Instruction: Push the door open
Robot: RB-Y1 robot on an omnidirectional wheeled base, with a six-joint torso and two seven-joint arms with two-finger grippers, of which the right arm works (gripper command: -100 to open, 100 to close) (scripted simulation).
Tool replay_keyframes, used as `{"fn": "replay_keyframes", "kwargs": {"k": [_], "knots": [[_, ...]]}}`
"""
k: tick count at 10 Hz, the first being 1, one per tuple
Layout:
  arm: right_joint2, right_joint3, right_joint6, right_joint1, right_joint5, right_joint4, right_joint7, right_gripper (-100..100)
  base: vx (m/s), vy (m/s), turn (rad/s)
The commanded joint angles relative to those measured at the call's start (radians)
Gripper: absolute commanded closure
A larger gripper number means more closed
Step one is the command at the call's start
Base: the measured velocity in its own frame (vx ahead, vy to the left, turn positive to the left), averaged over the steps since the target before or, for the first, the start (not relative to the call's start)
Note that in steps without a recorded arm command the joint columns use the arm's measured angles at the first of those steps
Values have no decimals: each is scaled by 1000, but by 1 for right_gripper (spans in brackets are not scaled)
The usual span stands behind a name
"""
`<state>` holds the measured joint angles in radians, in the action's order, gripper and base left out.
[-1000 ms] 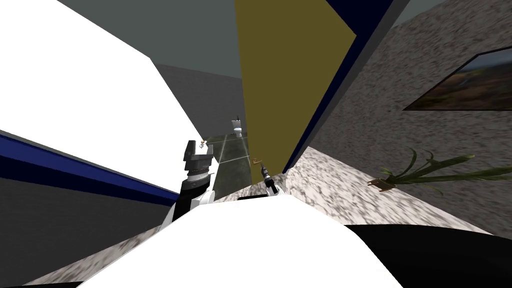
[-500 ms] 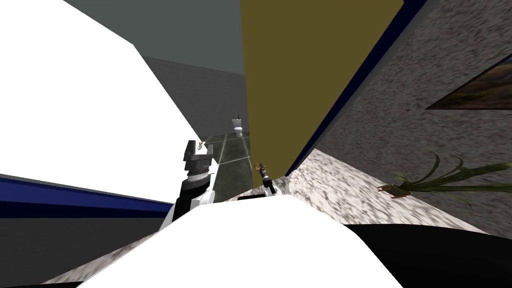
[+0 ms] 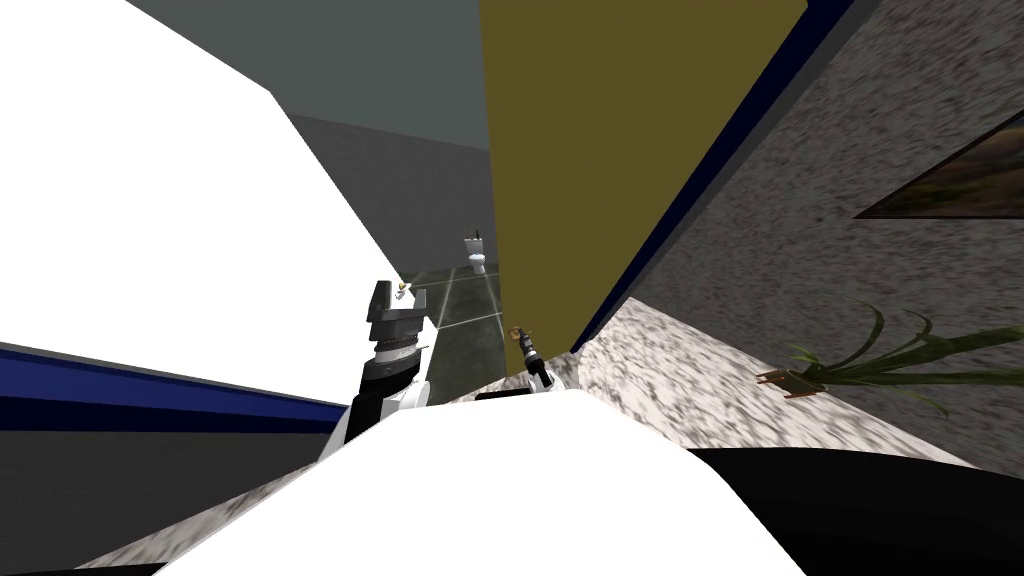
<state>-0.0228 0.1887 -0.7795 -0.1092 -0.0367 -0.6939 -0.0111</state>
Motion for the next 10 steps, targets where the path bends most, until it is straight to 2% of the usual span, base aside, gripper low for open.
{"fn": "replay_keyframes", "kwargs": {"k": [1, 2, 8, 9, 10], "knots": [[1, 1, -1, 5, 0, 2, 0, 100, 0, 0, 0], [13, -12, 0, 0, 6, 1, 3, 100, 108, 70, -24], [46, -56, 1, -3, 28, 3, 16, 100, 152, 76, -42], [46, -56, 1, -3, 28, 3, 16, 100, 129, 75, -7], [56, -75, 1, -4, 37, 3, 22, 100, 137, 99, -77]]}}
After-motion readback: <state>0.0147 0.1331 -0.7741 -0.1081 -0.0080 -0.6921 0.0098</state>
